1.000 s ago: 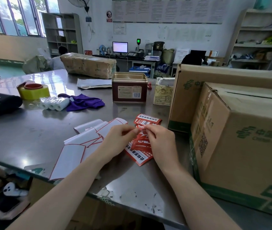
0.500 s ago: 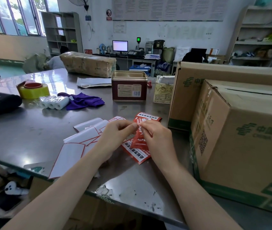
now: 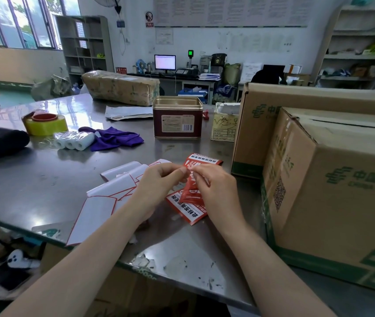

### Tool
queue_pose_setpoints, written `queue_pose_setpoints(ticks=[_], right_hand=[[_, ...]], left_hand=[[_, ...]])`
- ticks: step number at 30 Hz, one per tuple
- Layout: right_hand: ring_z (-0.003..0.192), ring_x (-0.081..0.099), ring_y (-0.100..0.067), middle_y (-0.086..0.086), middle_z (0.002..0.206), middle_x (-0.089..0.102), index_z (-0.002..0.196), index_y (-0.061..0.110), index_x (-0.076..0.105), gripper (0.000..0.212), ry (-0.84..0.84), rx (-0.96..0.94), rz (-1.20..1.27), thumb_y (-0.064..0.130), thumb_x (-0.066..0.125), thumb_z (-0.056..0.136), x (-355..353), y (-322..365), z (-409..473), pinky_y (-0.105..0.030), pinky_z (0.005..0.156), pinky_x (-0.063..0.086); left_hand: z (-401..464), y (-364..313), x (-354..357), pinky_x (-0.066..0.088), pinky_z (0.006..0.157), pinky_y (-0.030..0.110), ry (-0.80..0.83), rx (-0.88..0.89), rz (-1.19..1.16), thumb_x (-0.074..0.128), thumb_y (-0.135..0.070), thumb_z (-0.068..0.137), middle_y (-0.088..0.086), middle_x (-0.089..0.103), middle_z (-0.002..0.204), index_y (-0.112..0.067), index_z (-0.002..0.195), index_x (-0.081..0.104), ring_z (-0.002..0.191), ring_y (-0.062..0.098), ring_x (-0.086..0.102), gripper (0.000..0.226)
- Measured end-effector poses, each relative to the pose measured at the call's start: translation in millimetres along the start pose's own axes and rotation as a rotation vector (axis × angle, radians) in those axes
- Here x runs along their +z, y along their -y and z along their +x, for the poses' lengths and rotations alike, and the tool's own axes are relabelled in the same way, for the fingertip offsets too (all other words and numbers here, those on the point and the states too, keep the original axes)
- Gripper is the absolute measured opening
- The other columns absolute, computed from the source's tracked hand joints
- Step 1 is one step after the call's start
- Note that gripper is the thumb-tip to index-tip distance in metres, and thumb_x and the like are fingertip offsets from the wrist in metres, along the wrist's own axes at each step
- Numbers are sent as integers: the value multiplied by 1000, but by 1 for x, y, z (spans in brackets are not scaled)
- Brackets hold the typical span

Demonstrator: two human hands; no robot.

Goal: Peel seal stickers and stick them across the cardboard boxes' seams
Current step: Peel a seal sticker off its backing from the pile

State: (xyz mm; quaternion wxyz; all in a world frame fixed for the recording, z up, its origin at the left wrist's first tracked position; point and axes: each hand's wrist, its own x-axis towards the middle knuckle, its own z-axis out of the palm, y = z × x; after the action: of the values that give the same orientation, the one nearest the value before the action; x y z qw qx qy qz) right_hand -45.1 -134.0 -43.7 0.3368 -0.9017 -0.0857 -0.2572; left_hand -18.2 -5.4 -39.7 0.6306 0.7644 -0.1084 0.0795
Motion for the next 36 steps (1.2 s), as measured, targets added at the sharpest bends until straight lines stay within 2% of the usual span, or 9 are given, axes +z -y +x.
queue_pose_setpoints(ticks=[3, 9, 12, 19, 25, 28, 31, 36], right_hand=[[117, 56, -13, -3, 127, 62, 122, 13, 63, 31, 4, -8, -17, 22, 55, 94, -1, 0, 0, -22, 104, 36], [117, 56, -14, -4, 126, 63, 121, 12, 64, 30, 2, -21, -16, 21, 56, 93, 0, 0, 0, -25, 104, 37], [114, 58, -15, -5, 122, 65, 118, 11, 65, 28, -9, -24, 3, 20, 57, 93, -1, 0, 0, -21, 100, 37], [113, 57, -13, -4, 121, 65, 118, 13, 65, 28, 18, -13, -11, 23, 55, 94, -1, -1, 0, -15, 97, 32], [114, 55, -12, -2, 121, 65, 119, 16, 65, 30, 13, -1, -25, 27, 54, 94, 2, -3, 1, -24, 101, 38], [113, 53, -13, 1, 119, 66, 117, 19, 66, 30, -11, 10, -58, 33, 53, 93, 3, -6, 1, -28, 99, 41], [113, 53, -12, 1, 119, 66, 117, 20, 66, 31, -18, 29, -57, 34, 54, 93, 3, -7, 2, -27, 98, 40], [110, 53, -12, 0, 117, 66, 115, 18, 67, 30, -16, 22, -55, 33, 53, 93, 2, -7, 2, -24, 94, 40]], left_hand=[[0, 0, 0, 49, 58, 8, -3, 1, -5, 59, -21, 91, -5, 71, 77, -19, 84, 71, 65, -1, 67, 15], [2, 5, -2, 50, 62, 11, 16, 3, 9, 60, -20, 90, -1, 71, 81, -16, 89, 72, 69, 2, 67, 13], [2, 6, -3, 51, 65, 14, 26, 11, 10, 61, -19, 89, -2, 72, 82, -17, 89, 72, 72, 4, 69, 11], [2, 9, -2, 50, 62, 10, 21, 83, 61, 60, -18, 90, -7, 71, 82, -22, 87, 70, 73, 0, 68, 11], [4, 13, -2, 51, 70, 10, -2, 189, 194, 59, -15, 90, -14, 67, 82, -24, 88, 68, 77, -1, 66, 13], [4, 13, -2, 53, 72, 15, 21, 224, 254, 59, -15, 91, -17, 66, 83, -28, 88, 66, 81, 2, 66, 15], [4, 12, -2, 54, 76, 23, 45, 265, 290, 59, -14, 90, -15, 65, 84, -27, 89, 67, 83, 6, 66, 15], [2, 11, -1, 53, 78, 27, 47, 316, 320, 59, -12, 90, -17, 63, 82, -23, 91, 68, 84, 7, 64, 14]])
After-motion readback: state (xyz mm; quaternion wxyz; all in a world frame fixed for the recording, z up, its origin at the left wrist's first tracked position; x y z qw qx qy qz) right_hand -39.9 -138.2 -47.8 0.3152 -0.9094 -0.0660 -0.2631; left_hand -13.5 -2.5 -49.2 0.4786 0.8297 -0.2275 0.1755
